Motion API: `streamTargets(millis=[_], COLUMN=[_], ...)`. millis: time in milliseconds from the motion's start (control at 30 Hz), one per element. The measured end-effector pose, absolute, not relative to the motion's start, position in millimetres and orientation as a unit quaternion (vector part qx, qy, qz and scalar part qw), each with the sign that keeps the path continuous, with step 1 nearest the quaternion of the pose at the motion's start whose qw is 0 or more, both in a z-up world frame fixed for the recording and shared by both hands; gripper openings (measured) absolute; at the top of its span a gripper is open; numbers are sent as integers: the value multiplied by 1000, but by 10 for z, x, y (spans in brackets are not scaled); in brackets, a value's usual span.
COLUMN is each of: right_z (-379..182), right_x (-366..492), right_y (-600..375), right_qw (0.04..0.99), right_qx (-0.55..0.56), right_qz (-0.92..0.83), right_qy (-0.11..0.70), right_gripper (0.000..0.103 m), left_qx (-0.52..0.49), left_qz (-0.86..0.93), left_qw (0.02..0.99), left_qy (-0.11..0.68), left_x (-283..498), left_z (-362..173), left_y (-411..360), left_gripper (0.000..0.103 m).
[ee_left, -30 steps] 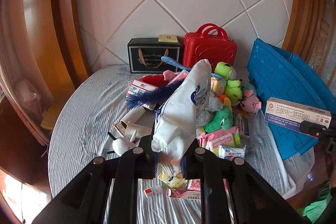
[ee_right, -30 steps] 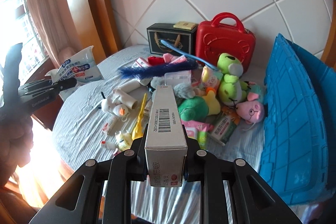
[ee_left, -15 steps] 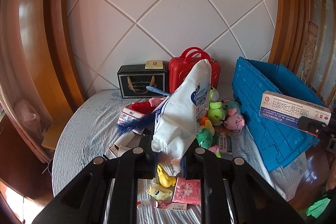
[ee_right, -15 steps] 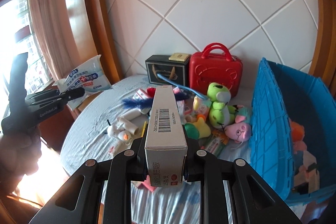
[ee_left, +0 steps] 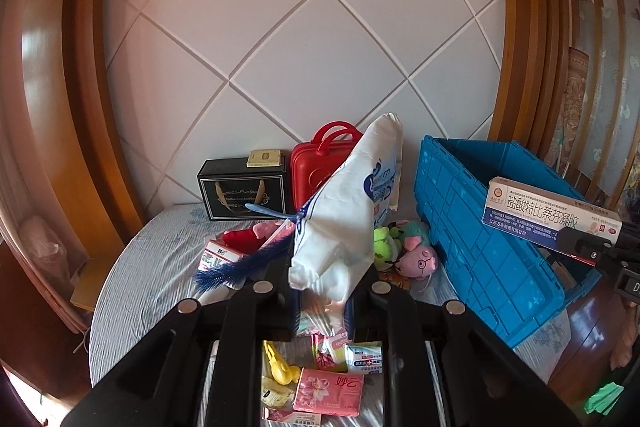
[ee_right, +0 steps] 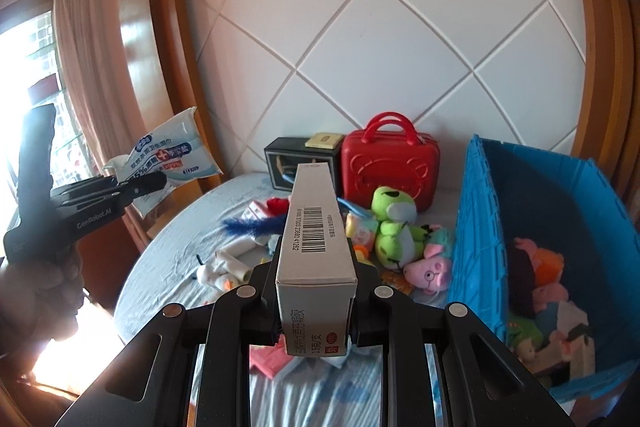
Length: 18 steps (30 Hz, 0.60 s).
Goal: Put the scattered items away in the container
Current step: 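Lift and carry the wipes pack and medicine box over the blue crate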
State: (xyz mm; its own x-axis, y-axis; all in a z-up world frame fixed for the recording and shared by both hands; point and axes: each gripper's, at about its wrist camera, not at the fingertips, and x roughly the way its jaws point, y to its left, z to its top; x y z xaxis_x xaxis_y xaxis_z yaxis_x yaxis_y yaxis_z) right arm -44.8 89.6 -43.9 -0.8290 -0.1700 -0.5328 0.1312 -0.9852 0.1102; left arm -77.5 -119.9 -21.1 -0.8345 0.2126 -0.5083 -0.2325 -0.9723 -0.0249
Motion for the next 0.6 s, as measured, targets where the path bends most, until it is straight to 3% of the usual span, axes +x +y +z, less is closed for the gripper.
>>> streamTargets(millis=[600], right_z=[-247], right_x=[-362], right_y=[2196], right_qw=[52], right_qx=[259], right_qz=[-964], right_qy=[-30], right_gripper=[22], left_qx=[-223], left_qz=[961], left_qw=[164], left_qy=[31], left_x=[-1024], left_z=[200], left_y=[261], left_gripper=[15])
